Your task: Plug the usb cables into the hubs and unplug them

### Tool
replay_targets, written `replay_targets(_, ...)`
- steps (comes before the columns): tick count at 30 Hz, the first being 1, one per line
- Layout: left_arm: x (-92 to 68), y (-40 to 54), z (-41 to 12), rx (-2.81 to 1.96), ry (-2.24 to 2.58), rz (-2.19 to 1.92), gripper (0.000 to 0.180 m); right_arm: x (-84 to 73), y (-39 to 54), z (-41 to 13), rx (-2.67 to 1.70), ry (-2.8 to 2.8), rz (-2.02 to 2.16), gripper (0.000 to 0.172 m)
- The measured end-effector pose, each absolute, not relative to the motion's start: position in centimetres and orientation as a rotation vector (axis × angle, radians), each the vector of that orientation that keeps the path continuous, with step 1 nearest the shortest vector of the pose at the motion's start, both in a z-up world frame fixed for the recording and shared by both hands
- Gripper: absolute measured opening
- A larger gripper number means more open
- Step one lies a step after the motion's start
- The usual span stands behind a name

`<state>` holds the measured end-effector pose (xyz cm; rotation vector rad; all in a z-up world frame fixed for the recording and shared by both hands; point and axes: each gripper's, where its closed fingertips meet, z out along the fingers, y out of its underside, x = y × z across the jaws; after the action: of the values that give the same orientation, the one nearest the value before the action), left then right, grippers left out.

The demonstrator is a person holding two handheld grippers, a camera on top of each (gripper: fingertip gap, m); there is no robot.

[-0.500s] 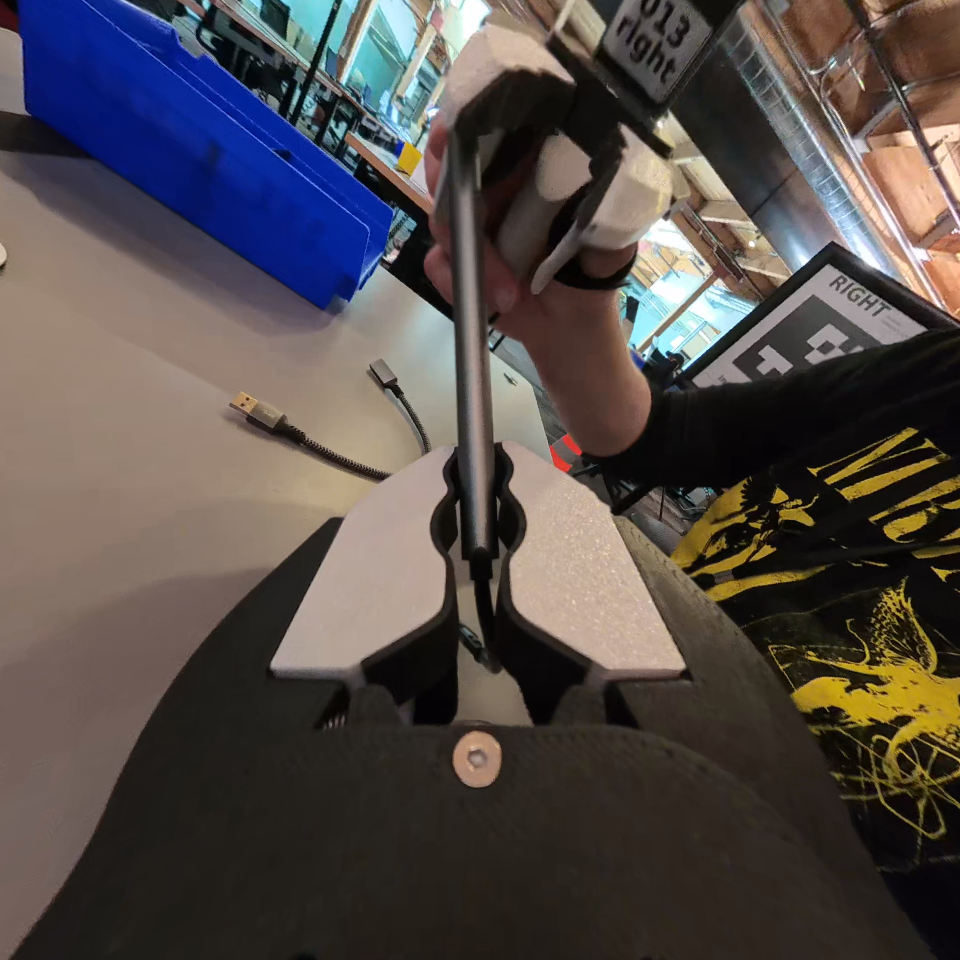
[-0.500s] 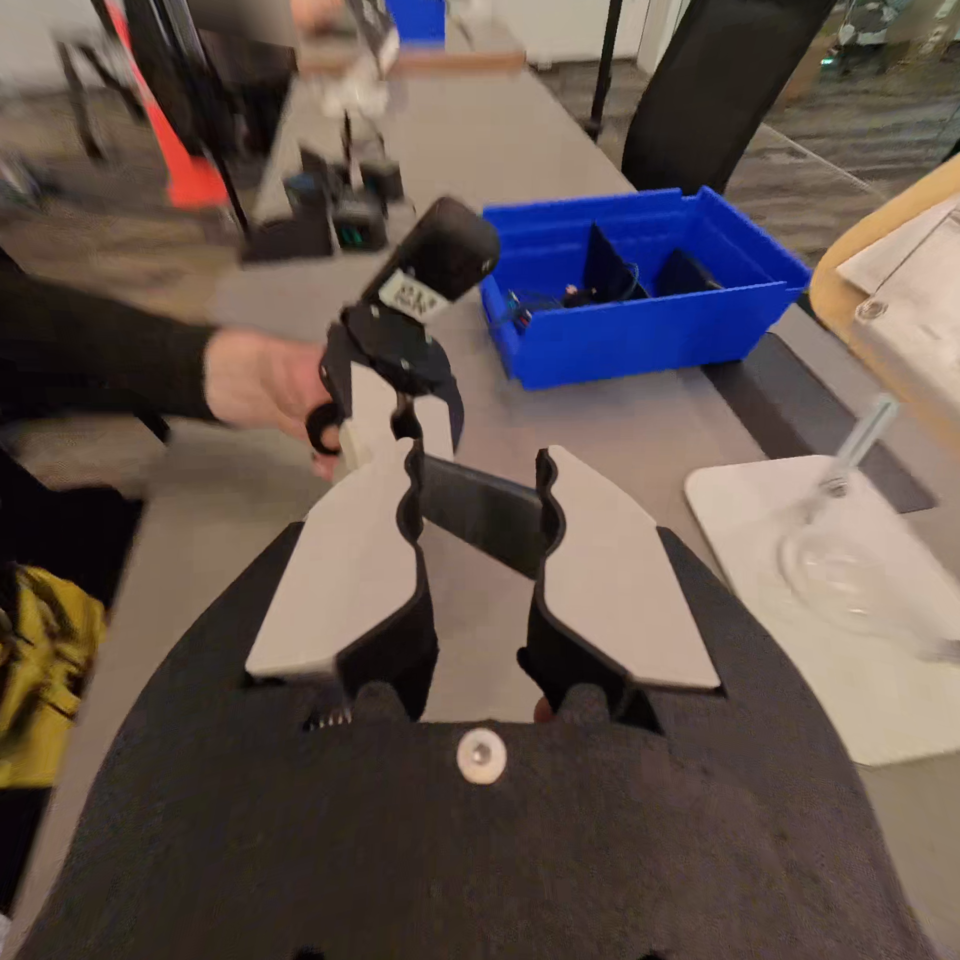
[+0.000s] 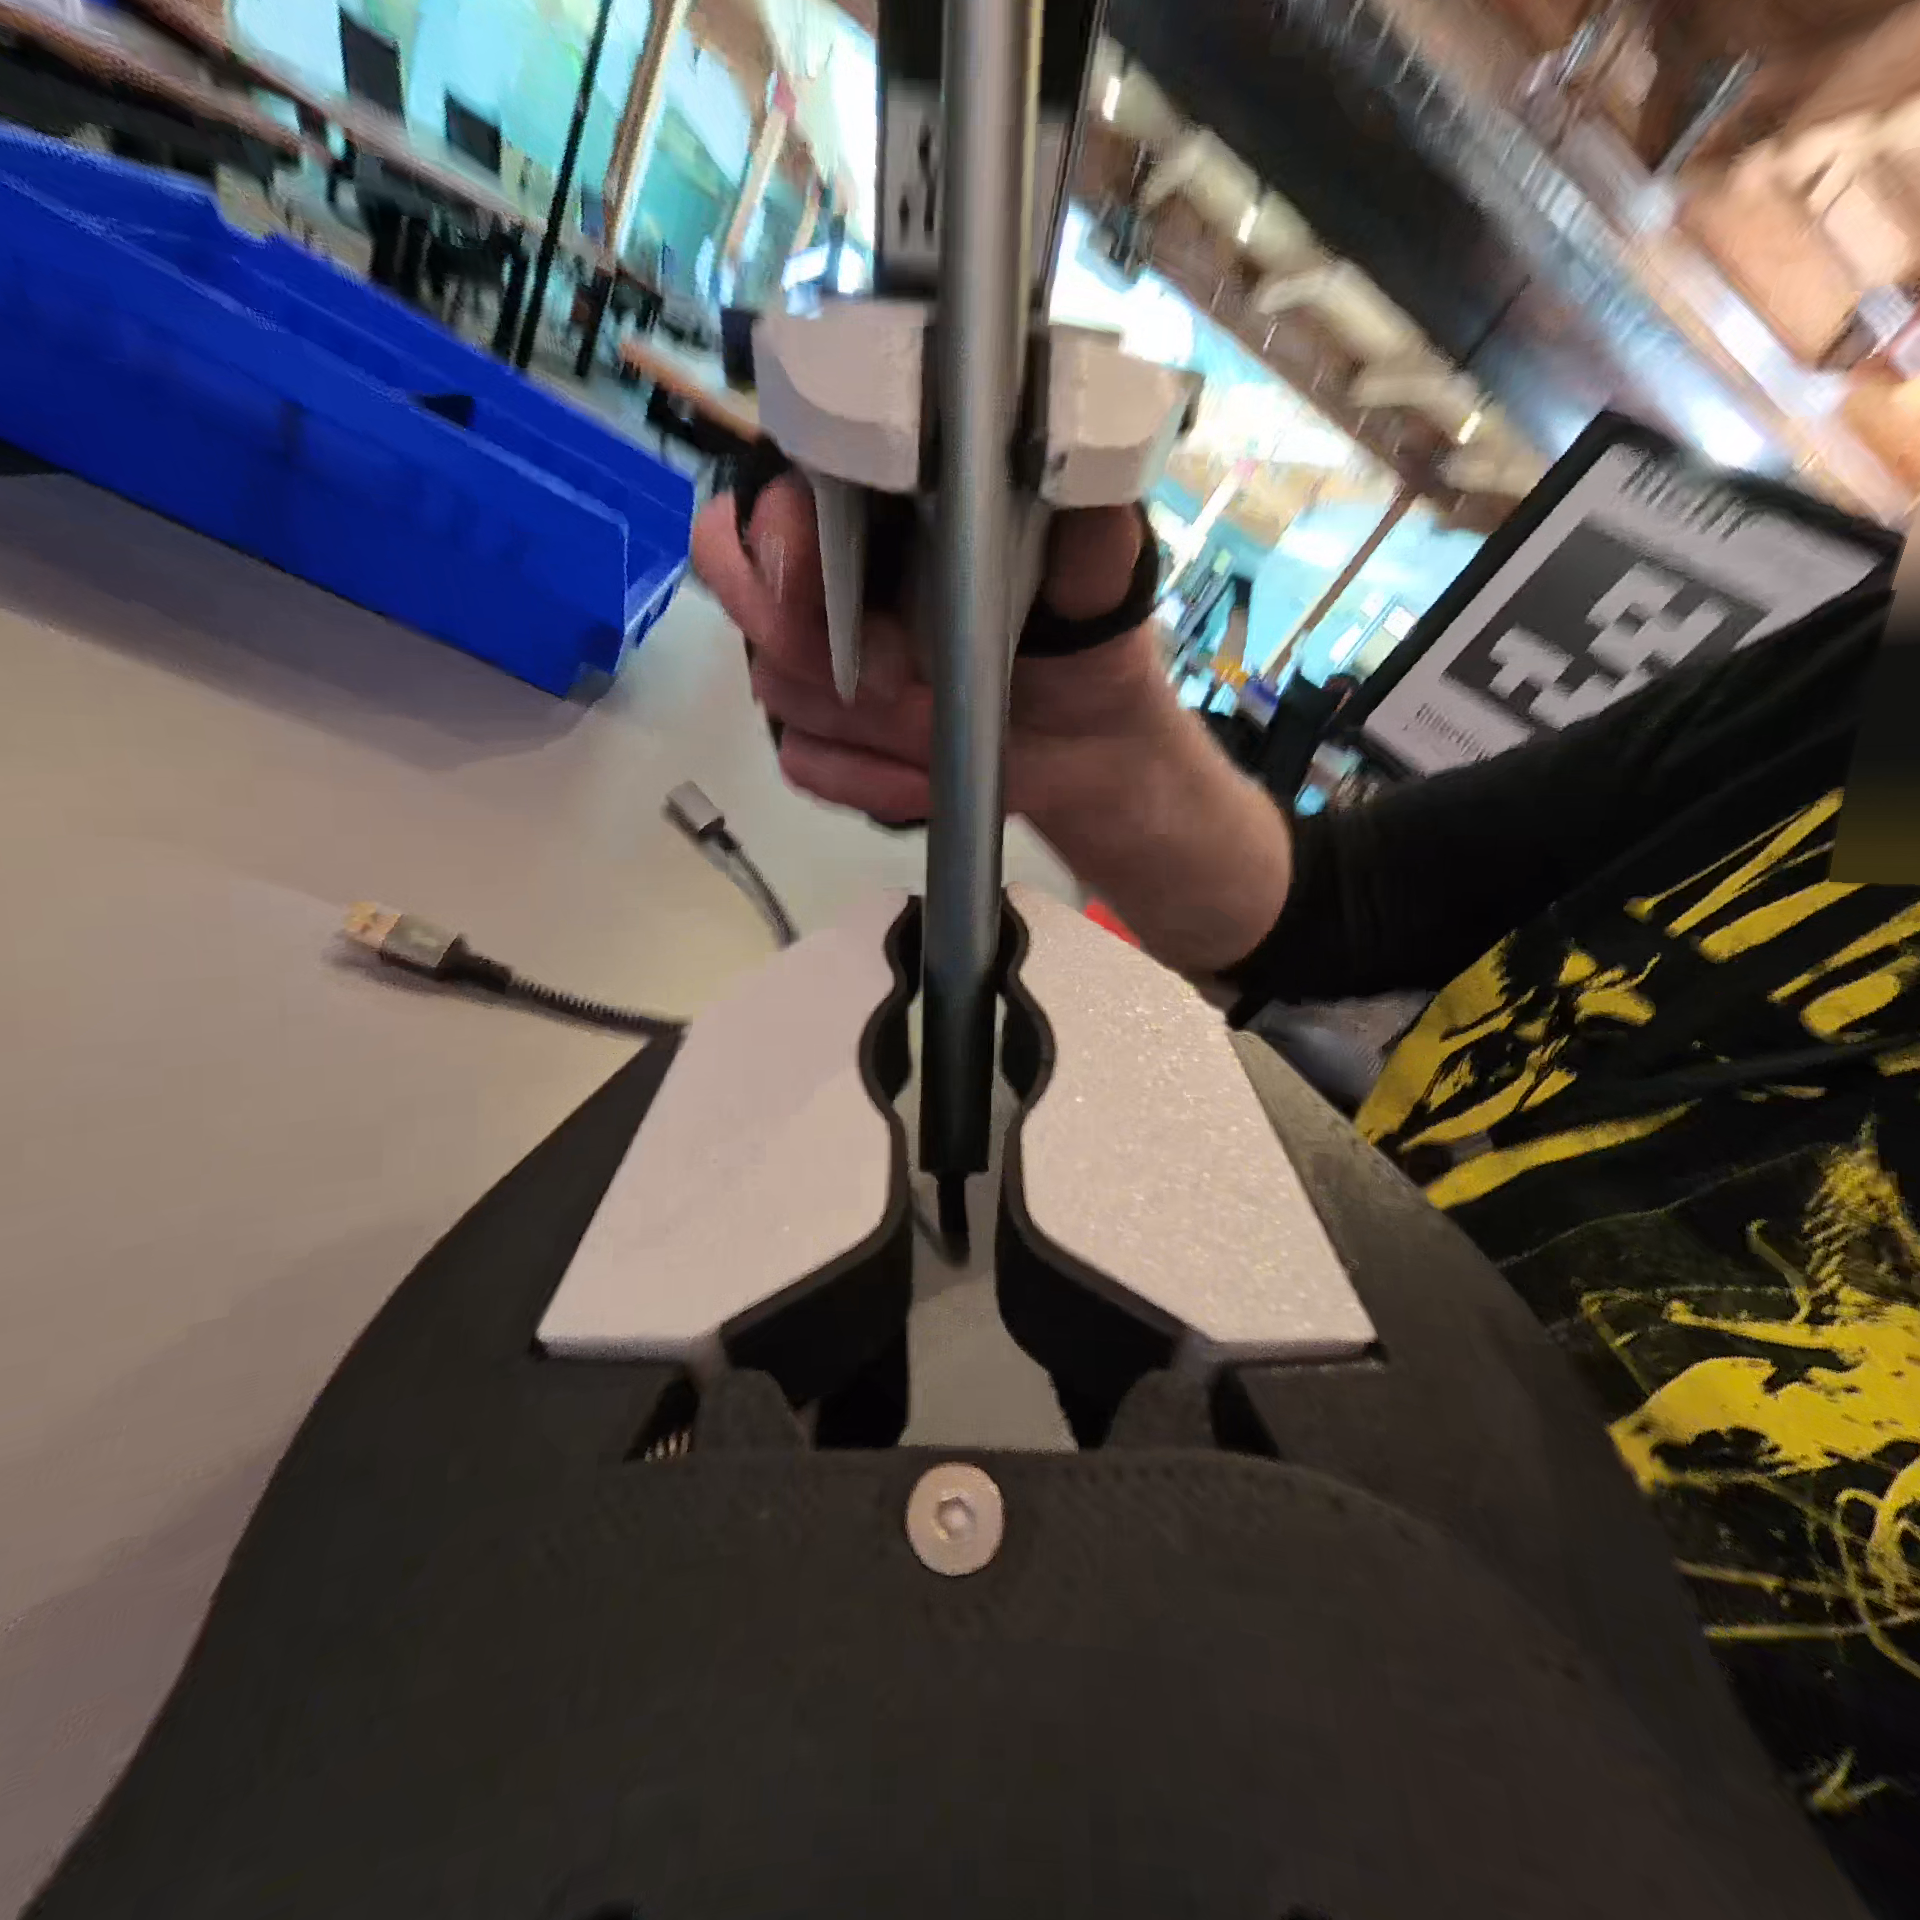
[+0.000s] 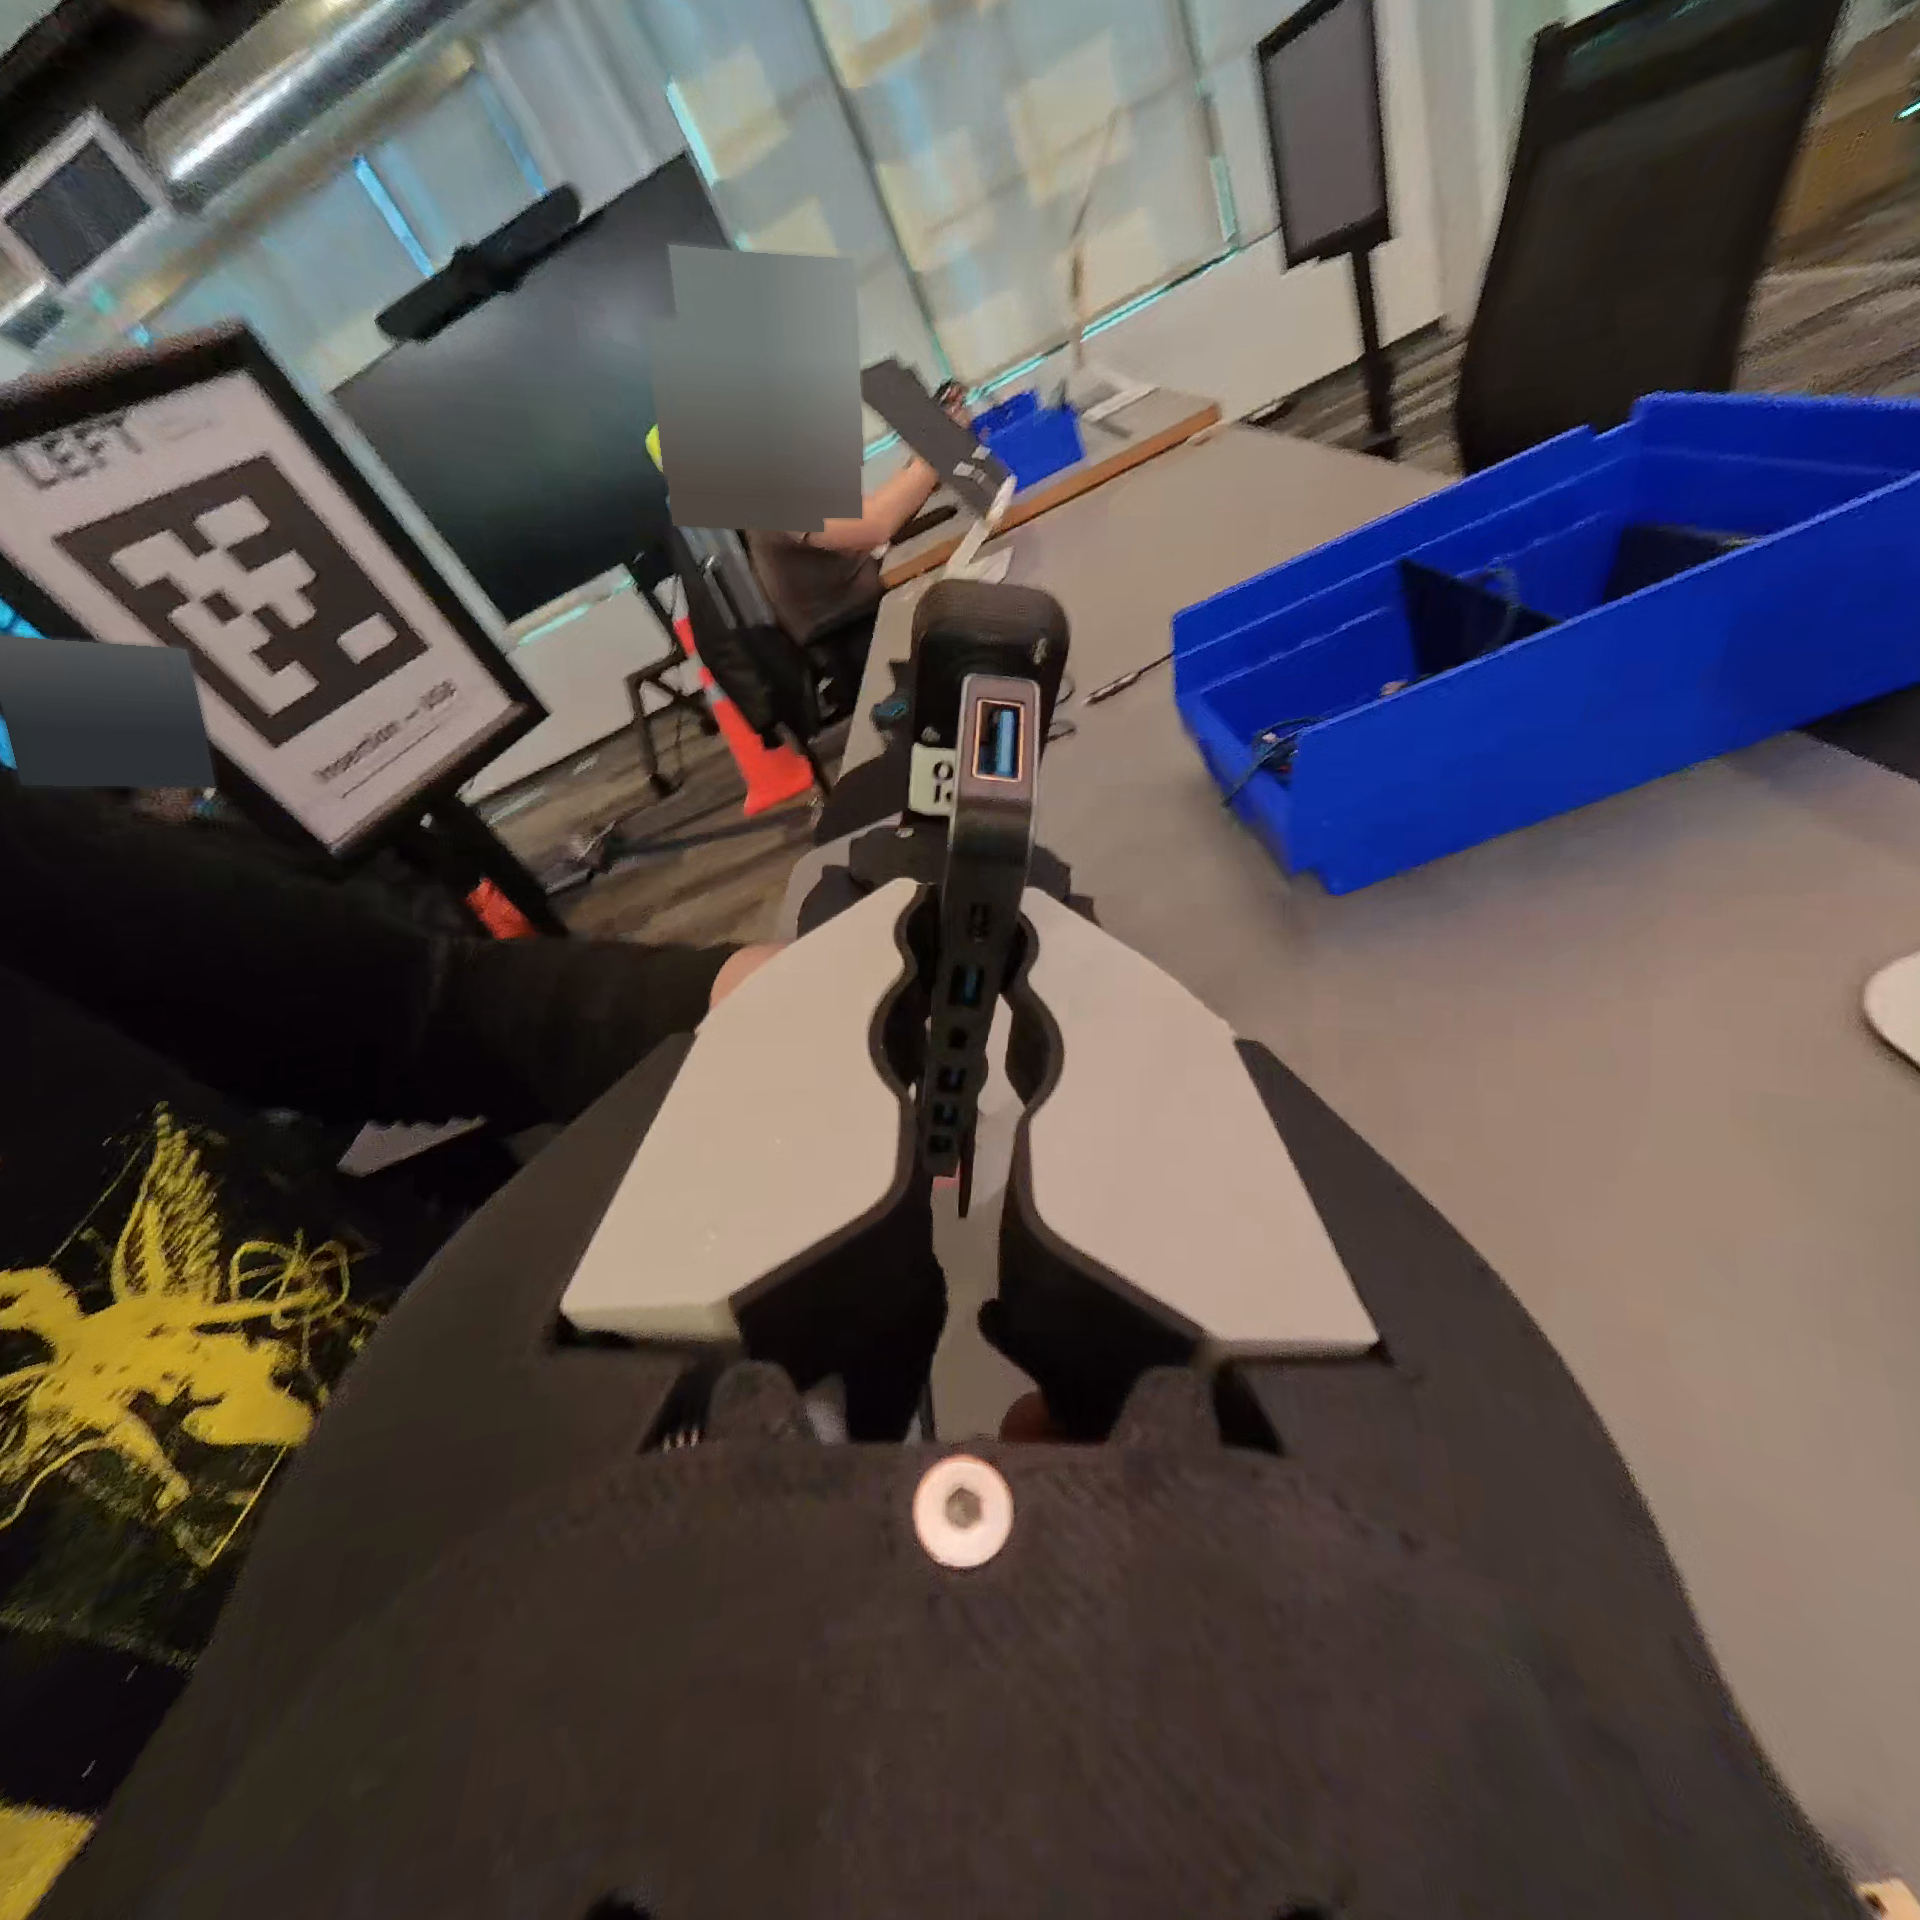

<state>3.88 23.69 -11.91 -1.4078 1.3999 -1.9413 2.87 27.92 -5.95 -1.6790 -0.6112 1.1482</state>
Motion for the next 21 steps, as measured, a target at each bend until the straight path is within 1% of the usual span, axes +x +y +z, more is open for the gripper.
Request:
replay_targets(1, 4.0, 23.6, -12.7, -1.457, 1.482, -1.837, 0.029, 2.4, 27.7, -6.0, -1.707, -0.667, 1.151, 0.010)
replay_targets(2, 4.0, 23.4, -13.1, -1.473, 1.554, -1.741, 0.037, 2.0, 27.5, -5.9, -1.732, -0.724, 1.146, 0.010)
replay_targets(4, 4.0, 22.7, -12.6, -1.422, 1.619, -1.683, 0.017, 1.2, 27.3, -5.7, -1.780, -0.814, 1.149, 0.010)
replay_targets(5, 4.1, 22.6, -12.2, -1.405, 1.617, -1.676, 0.009, 0.8, 27.2, -5.7, -1.812, -0.850, 1.152, 0.010)
replay_targets(9, 4.3, 22.5, -12.0, -1.371, 1.596, -1.669, 0.010, 0.1, 27.2, -5.7, -1.906, -0.961, 1.088, 0.010)
replay_targets(18, 4.2, 22.6, -11.1, -1.326, 1.528, -1.724, 0.009, -0.6, 27.4, -5.3, -1.942, -1.036, 1.037, 0.010)
replay_targets(20, 4.2, 22.9, -10.4, -1.312, 1.493, -1.749, 0.018, -0.5, 27.2, -5.5, -1.958, -1.051, 1.039, 0.010)
replay_targets(21, 4.1, 23.2, -10.0, -1.296, 1.474, -1.731, 0.018, -0.5, 27.1, -5.9, -1.978, -1.071, 1.031, 0.010)
